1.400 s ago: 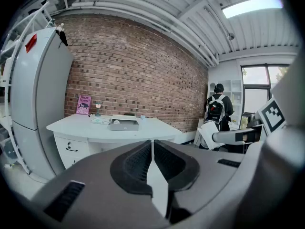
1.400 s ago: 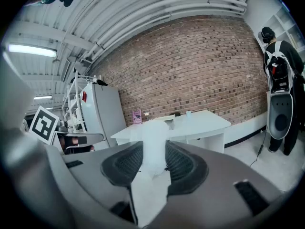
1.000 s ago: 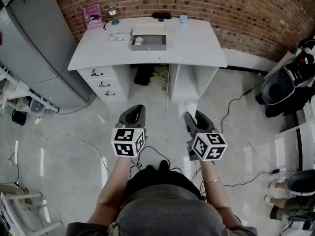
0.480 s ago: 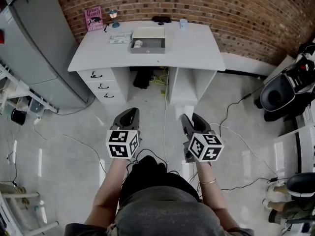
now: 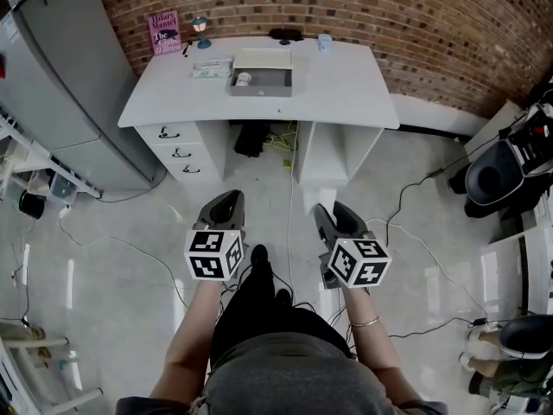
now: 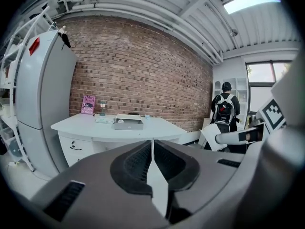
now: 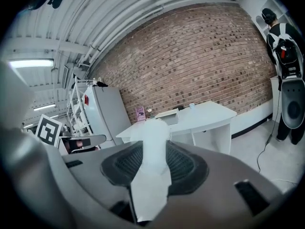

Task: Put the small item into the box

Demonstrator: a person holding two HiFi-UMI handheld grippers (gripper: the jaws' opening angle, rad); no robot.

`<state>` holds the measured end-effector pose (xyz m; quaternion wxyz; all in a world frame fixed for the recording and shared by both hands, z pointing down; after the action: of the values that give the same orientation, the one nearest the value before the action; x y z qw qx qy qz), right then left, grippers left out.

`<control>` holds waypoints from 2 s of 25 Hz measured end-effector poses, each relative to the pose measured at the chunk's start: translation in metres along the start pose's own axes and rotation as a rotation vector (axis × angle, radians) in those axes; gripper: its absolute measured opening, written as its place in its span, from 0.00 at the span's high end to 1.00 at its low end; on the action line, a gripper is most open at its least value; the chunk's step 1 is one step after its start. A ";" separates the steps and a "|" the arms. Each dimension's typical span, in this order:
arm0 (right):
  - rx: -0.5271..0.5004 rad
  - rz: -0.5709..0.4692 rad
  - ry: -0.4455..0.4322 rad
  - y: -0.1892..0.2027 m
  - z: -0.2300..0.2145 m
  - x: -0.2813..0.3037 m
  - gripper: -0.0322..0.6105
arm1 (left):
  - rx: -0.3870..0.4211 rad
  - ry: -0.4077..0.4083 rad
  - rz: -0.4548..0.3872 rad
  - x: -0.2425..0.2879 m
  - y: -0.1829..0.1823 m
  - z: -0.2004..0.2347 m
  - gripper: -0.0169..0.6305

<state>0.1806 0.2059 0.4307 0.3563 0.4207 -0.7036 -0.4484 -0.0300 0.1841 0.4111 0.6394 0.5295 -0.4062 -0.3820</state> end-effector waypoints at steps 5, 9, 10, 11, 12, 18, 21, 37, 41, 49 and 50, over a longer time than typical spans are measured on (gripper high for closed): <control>0.000 0.011 -0.005 0.001 -0.008 0.029 0.71 | -0.014 0.009 0.013 0.027 0.008 0.015 0.92; -0.001 0.013 0.000 -0.009 -0.012 0.065 0.71 | -0.006 0.012 0.020 0.057 0.004 0.036 0.92; -0.004 0.013 -0.001 -0.011 -0.012 0.075 0.71 | -0.006 0.012 0.022 0.066 0.003 0.042 0.92; -0.007 0.013 0.001 -0.014 -0.013 0.086 0.71 | -0.010 0.012 0.023 0.075 0.001 0.049 0.92; -0.008 0.012 0.004 -0.017 -0.015 0.098 0.71 | -0.016 0.013 0.023 0.085 0.000 0.056 0.92; -0.014 0.016 0.011 -0.028 -0.023 0.167 0.71 | -0.032 0.003 0.030 0.145 -0.006 0.100 0.92; -0.012 0.021 0.022 -0.031 -0.027 0.195 0.71 | -0.038 0.011 0.037 0.168 -0.008 0.117 0.92; -0.020 -0.004 0.088 -0.062 -0.047 0.272 0.71 | -0.063 0.072 0.055 0.247 -0.017 0.155 0.92; -0.020 -0.017 0.093 -0.067 -0.053 0.279 0.71 | -0.054 0.083 0.057 0.256 -0.017 0.155 0.92; -0.002 -0.021 0.108 -0.075 -0.071 0.297 0.71 | -0.050 0.078 0.072 0.276 -0.018 0.161 0.92; -0.002 -0.022 0.105 -0.077 -0.073 0.302 0.71 | -0.049 0.074 0.074 0.279 -0.018 0.163 0.92</control>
<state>0.1467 -0.1124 0.4218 0.3881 0.4512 -0.6788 -0.4302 -0.0760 -0.1344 0.4431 0.6805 0.5121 -0.3918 -0.3480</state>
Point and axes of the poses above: the fingertips, and each gripper's own axes: x forward along the fingers, z to its left, y out of its underside, the point moved 2 cm from there along -x, backward along the fingers, and after that the axes turned 11 degrees about -z, right-handed, at the moved point
